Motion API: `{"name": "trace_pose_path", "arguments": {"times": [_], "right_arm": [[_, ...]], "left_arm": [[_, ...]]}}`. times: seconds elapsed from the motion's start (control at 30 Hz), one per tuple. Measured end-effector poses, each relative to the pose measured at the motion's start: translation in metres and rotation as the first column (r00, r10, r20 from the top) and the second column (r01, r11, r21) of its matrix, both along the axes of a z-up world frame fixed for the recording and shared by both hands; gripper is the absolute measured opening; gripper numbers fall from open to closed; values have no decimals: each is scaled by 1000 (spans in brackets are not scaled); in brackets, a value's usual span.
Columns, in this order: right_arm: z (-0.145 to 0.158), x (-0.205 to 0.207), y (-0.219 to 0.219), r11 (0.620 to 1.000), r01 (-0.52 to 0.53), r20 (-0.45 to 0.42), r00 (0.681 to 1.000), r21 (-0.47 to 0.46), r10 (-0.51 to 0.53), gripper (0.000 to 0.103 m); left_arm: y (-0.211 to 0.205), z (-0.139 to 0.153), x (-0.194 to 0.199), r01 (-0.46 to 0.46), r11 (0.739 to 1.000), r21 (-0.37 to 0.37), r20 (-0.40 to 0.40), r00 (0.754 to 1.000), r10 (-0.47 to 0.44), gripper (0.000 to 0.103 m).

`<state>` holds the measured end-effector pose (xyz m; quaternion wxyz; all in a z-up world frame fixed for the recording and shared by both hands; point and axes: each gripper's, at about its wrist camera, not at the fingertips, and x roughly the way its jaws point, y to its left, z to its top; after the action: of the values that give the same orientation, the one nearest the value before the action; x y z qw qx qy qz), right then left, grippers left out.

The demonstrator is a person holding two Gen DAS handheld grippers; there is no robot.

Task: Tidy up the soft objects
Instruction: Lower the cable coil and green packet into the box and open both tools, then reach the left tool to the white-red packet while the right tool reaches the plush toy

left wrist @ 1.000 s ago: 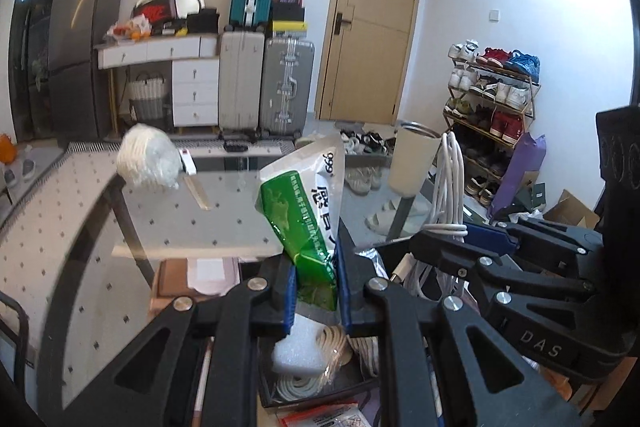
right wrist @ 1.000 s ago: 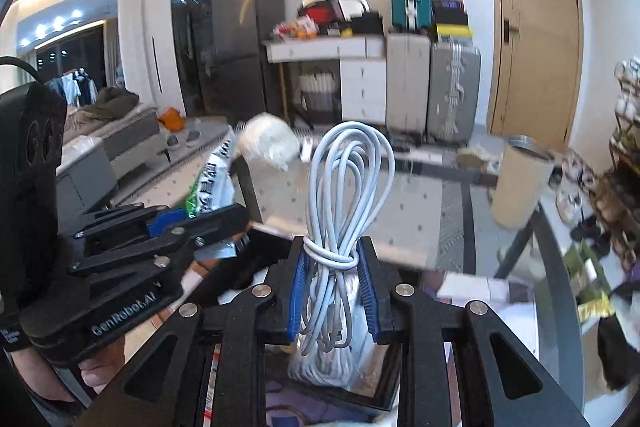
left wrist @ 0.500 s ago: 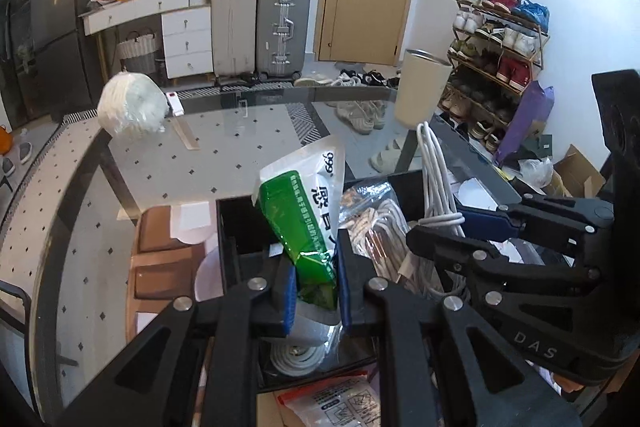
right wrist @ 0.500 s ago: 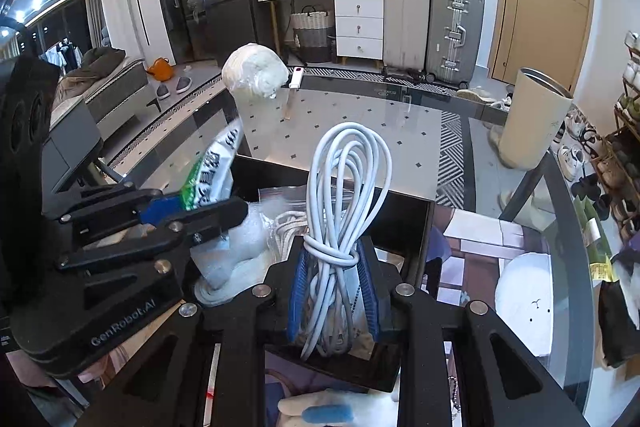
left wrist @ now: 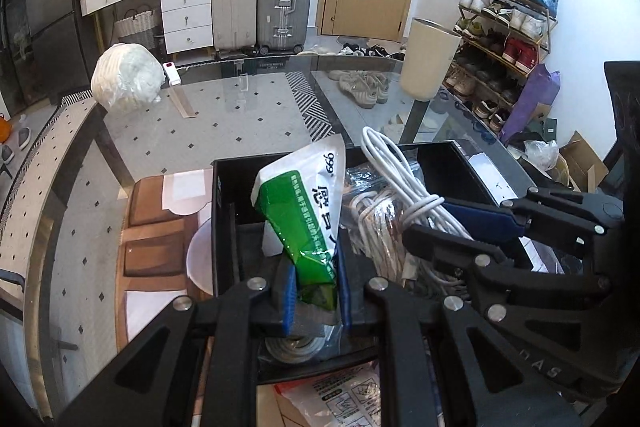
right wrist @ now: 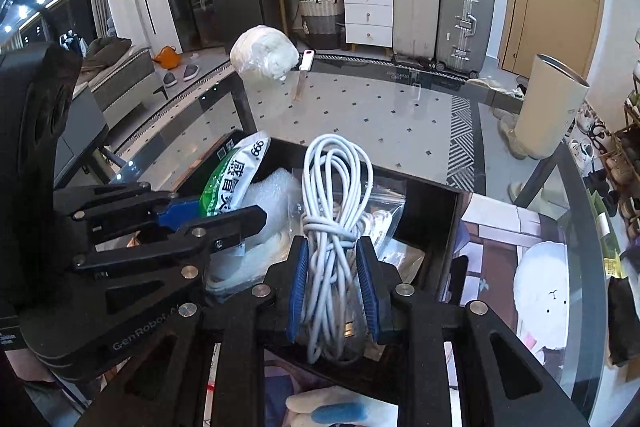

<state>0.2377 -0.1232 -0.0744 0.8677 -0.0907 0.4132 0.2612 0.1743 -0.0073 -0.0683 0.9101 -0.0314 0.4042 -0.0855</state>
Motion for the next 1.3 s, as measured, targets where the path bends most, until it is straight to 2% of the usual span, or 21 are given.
{"name": "trace_pose_path", "arguments": {"times": [0.3,0.4,0.5,0.53,0.63,0.73,0.8,0.97,1.07,1.17,1.3], "right_arm": [[6,-5,-4,1000,12,14,1000,21,-12,25],[8,-7,-6,1000,16,14,1000,26,-16,25],[14,-12,-13,999,15,5,1000,52,-15,25],[18,-14,-17,998,18,5,1000,62,-18,25],[32,-24,-33,996,22,14,1000,86,-23,26],[42,-36,-54,997,28,31,999,77,-30,31],[41,-41,-68,997,36,16,999,69,-37,33],[18,-43,-87,999,52,-73,996,-8,-53,34],[6,-41,-94,998,68,-117,991,-8,-68,34],[1,-41,-94,998,62,-123,990,-27,-65,34],[-17,-28,-90,994,68,-155,985,-85,-80,34]], "left_arm": [[1,0,-1,3,1000,-4,4,1000,-3,16],[1,1,-2,6,1000,-16,7,1000,-6,22],[2,5,-5,-6,1000,-15,17,1000,6,39],[3,7,-6,-12,1000,-12,23,1000,12,39],[6,22,-18,-9,1000,-16,66,998,10,45],[10,46,-41,5,1000,-16,148,989,-3,47],[14,55,-53,13,1000,-21,172,985,-10,48],[17,43,-70,33,999,-38,106,994,-28,48],[15,31,-77,33,999,-26,63,997,-32,48],[16,19,-84,42,998,-46,20,999,-41,48],[5,2,-83,66,997,-36,-46,997,-68,48]]}}
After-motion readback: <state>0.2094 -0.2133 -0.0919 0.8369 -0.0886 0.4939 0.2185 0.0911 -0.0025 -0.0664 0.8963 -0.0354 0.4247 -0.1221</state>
